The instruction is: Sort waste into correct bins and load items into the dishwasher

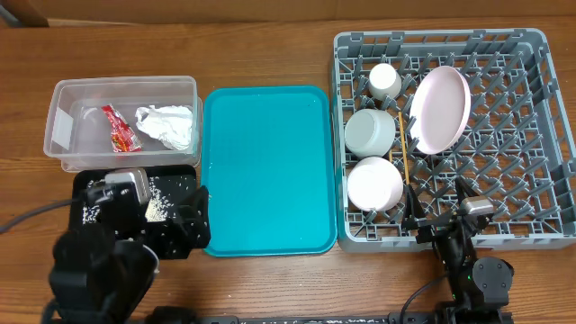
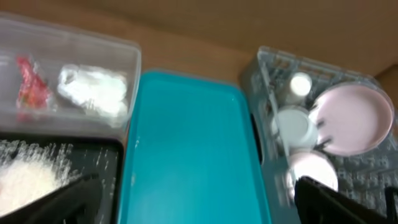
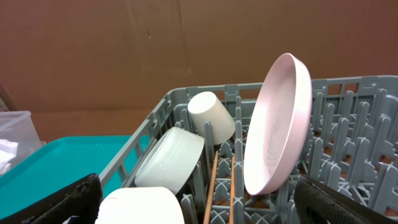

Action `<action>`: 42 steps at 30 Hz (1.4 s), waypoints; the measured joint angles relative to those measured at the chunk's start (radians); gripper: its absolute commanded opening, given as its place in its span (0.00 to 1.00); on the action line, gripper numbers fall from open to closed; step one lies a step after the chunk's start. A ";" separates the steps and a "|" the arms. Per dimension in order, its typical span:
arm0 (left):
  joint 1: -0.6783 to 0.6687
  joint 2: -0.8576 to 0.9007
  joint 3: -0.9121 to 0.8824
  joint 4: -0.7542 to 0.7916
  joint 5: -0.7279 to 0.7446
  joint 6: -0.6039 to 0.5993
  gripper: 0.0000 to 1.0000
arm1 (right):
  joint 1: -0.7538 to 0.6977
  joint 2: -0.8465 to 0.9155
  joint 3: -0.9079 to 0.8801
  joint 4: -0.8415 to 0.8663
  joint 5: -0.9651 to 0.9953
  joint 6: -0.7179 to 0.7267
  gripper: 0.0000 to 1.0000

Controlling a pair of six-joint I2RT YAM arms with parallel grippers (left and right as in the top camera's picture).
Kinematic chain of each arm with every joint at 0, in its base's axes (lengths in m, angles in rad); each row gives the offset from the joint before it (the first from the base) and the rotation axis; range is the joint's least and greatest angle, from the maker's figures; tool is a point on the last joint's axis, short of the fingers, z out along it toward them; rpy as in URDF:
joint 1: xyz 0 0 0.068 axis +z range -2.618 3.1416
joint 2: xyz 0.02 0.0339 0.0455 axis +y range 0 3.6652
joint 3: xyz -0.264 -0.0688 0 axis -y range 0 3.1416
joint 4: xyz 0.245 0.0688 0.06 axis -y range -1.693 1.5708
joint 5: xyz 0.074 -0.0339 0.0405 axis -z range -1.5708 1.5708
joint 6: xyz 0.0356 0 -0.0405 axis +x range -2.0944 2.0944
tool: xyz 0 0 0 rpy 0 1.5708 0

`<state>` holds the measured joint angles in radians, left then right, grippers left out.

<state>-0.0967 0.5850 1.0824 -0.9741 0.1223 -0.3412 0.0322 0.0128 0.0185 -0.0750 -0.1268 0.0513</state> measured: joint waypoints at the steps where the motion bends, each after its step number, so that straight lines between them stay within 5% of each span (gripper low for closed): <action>1: 0.000 -0.032 -0.049 0.063 0.000 0.000 1.00 | 0.000 0.000 0.000 0.000 0.000 0.000 1.00; 11: 0.007 -0.255 -0.478 0.691 -0.027 -0.003 1.00 | 0.000 0.000 0.000 0.000 0.000 0.000 1.00; 18: 0.059 -0.357 -0.752 0.985 -0.039 -0.003 1.00 | 0.000 0.000 0.000 0.000 0.000 0.000 1.00; 31: 0.079 -0.565 -1.046 1.054 -0.119 -0.003 1.00 | 0.000 0.000 0.000 0.000 0.000 0.000 1.00; 38: 0.079 -0.568 -1.073 0.919 -0.171 0.010 1.00 | 0.000 0.000 0.000 0.000 0.000 0.000 1.00; 42: 0.079 -0.569 -1.073 0.906 -0.199 0.120 1.00 | 0.000 0.000 0.000 0.000 0.000 0.000 1.00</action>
<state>-0.0177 0.0158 0.0090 -0.0681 -0.0765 -0.2211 0.0326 0.0128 0.0185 -0.0750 -0.1265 0.0509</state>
